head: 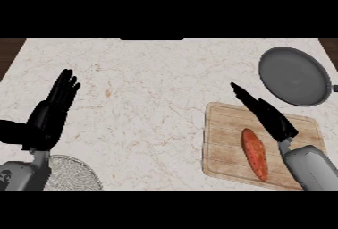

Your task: Pick the sweet potato from the cutting board and place it in the pan

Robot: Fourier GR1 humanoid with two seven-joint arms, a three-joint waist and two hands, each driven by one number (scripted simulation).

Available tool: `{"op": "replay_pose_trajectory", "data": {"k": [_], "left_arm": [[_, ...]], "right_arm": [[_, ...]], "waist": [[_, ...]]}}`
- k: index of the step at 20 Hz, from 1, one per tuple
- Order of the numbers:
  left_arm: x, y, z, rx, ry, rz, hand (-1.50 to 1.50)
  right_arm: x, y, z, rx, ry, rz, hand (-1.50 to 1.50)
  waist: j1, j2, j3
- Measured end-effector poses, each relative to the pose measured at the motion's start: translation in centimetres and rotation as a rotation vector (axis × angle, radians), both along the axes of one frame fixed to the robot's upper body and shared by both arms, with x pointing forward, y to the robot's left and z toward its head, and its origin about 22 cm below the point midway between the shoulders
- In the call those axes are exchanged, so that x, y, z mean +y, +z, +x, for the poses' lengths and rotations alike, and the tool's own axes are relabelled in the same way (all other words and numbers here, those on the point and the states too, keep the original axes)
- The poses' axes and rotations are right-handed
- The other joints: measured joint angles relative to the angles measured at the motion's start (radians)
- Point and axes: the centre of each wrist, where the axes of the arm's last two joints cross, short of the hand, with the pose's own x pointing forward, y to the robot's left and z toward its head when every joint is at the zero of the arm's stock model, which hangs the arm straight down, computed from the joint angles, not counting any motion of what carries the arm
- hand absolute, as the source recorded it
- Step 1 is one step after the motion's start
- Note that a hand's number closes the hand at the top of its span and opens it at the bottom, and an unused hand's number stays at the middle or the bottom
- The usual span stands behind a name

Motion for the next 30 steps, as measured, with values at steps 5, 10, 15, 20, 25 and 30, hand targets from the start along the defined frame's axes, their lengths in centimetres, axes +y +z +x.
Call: {"op": "replay_pose_trajectory", "data": {"k": [5,10,15,20,25,30], "left_arm": [[0.3,0.0,0.4,-0.006,0.047,0.032,0.0],[0.6,-0.1,0.8,0.017,0.105,0.047,0.0],[0.5,-0.4,0.6,0.036,0.125,0.051,0.0],[0.3,0.0,1.2,0.038,0.118,0.06,0.0],[-0.8,0.3,2.1,0.035,0.115,0.06,0.0],[-0.2,-0.1,2.0,0.039,0.114,0.063,0.0]], "right_arm": [[-0.6,-0.8,-0.1,0.05,0.257,0.18,1.5],[-5.3,-0.5,-0.2,-0.092,0.385,0.295,-1.5],[-13.1,1.5,-1.1,-0.337,0.306,0.247,-1.5],[-18.8,6.1,-1.4,-0.425,0.291,0.056,-1.5],[-20.0,12.1,-0.7,-0.444,0.372,-0.186,-1.5],[-18.5,15.9,0.3,-0.446,0.424,-0.276,-1.5]], "waist": [[0.019,-0.017,0.008],[0.006,-0.023,0.012],[-0.002,-0.028,0.012],[0.007,-0.029,0.01],[0.015,-0.029,0.009],[0.019,-0.031,0.007]]}}
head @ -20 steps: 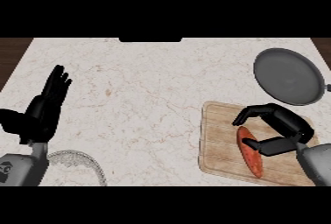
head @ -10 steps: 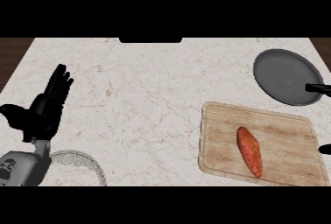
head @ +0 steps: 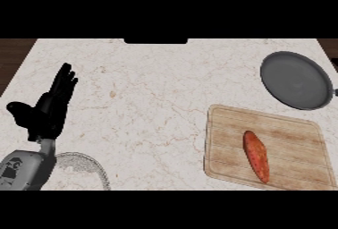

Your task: Pick the sweet potato from the cutting board and place it in the pan

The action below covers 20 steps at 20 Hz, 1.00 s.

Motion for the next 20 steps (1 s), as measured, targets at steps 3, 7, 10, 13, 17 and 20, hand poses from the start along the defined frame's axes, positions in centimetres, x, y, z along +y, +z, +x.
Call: {"op": "replay_pose_trajectory", "data": {"k": [3,7,10,13,17,20], "left_arm": [[-0.2,-0.5,0.3,0.004,-0.002,0.001,0.0],[-0.5,-0.3,0.5,0.006,0.002,-0.002,0.0],[-0.7,-0.3,0.7,0.012,0.009,0.0,0.0],[-0.6,0.1,0.9,0.008,0.011,0.001,0.0],[-0.6,-0.4,0.3,0.011,0.012,0.0,0.0],[-0.1,-0.3,0.2,0.007,0.014,0.005,0.0]], "right_arm": [[1.4,0.8,0.9,-0.035,0.022,-0.029,-1.5],[3.6,2.0,1.3,-0.033,0.067,-0.041,-1.5],[4.8,1.6,1.3,0.004,0.109,-0.04,-1.5],[6.1,1.2,0.9,0.045,0.162,-0.035,-1.5],[7.5,0.9,-0.4,0.071,0.204,-0.053,-1.5],[8.5,0.5,-1.4,0.099,0.208,-0.09,-1.5]], "waist": [[0.001,0.001,0.0],[-0.004,-0.001,0.0],[-0.006,-0.002,0.0],[-0.011,-0.003,0.0],[-0.014,-0.004,0.0],[-0.014,-0.005,0.0]]}}
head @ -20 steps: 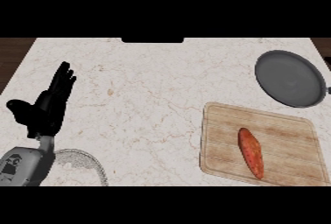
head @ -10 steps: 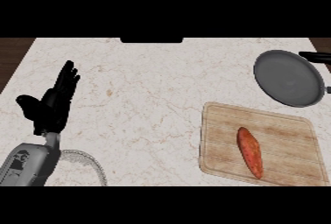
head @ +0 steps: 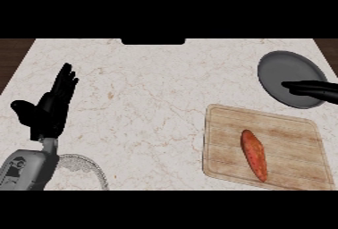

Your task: Pick the sweet potato from the cutting board and place it in the pan

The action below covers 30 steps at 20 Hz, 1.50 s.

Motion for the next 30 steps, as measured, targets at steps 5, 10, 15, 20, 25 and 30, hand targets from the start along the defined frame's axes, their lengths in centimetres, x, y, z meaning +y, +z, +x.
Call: {"op": "replay_pose_trajectory", "data": {"k": [5,10,15,20,25,30], "left_arm": [[0.1,0.0,-0.5,0.0,0.001,-0.005,0.0],[-0.1,-0.4,0.2,-0.002,-0.001,-0.003,0.0],[0.2,0.1,0.2,0.001,-0.006,-0.01,0.0],[-0.1,0.0,0.1,0.003,-0.011,-0.01,0.0],[0.8,-0.1,-0.1,-0.002,-0.004,-0.009,0.0],[0.5,0.1,0.1,-0.004,-0.007,-0.006,0.0]], "right_arm": [[1.0,-2.1,0.1,0.031,-0.02,-0.043,-1.5],[1.2,-3.4,0.1,0.033,-0.059,-0.09,-1.5],[1.8,-5.1,0.7,0.054,-0.057,-0.141,-1.5],[2.2,-6.6,0.8,0.067,-0.039,-0.182,-1.5],[3.3,-7.8,0.9,0.059,-0.014,-0.226,-1.5],[5.0,-9.0,0.2,0.044,0.008,-0.285,-1.5]], "waist": [[0.005,0.002,0.0],[0.004,0.002,0.0],[0.008,0.003,0.001],[0.007,0.003,0.001],[0.008,0.003,0.001],[0.007,0.003,0.001]]}}
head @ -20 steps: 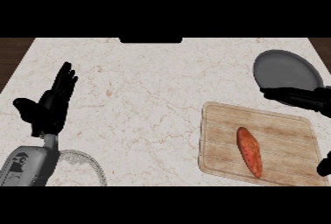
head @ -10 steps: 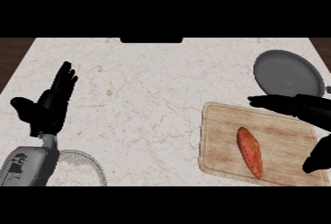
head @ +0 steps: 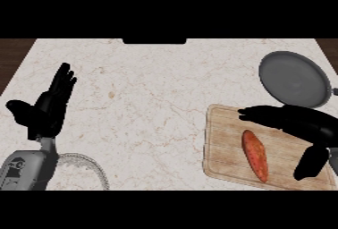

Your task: Pick the sweet potato from the cutting board and place it in the pan

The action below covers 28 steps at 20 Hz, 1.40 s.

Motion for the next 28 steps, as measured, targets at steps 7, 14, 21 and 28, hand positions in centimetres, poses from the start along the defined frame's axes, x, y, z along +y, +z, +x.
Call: {"op": "replay_pose_trajectory", "data": {"k": [7,14,21,28], "left_arm": [[-0.3,0.3,-0.3,0.003,0.002,0.0,0.0],[-0.2,0.0,0.0,0.002,0.002,0.002,0.0],[-0.2,-0.4,-0.3,0.002,0.001,-0.006,0.0],[-1.0,-0.3,-0.4,0.004,-0.004,-0.007,0.0]], "right_arm": [[0.8,-0.8,-0.2,-0.039,0.023,-0.137,-1.5],[1.6,-1.7,-0.2,-0.054,0.025,-0.193,-1.5],[2.6,-4.7,-0.4,-0.049,0.042,-0.242,-1.5],[3.7,-5.9,-0.1,-0.031,0.049,-0.289,-1.5]], "waist": [[0.0,0.0,0.0],[-0.001,0.0,0.0],[0.0,0.0,0.0],[0.0,0.0,0.0]]}}
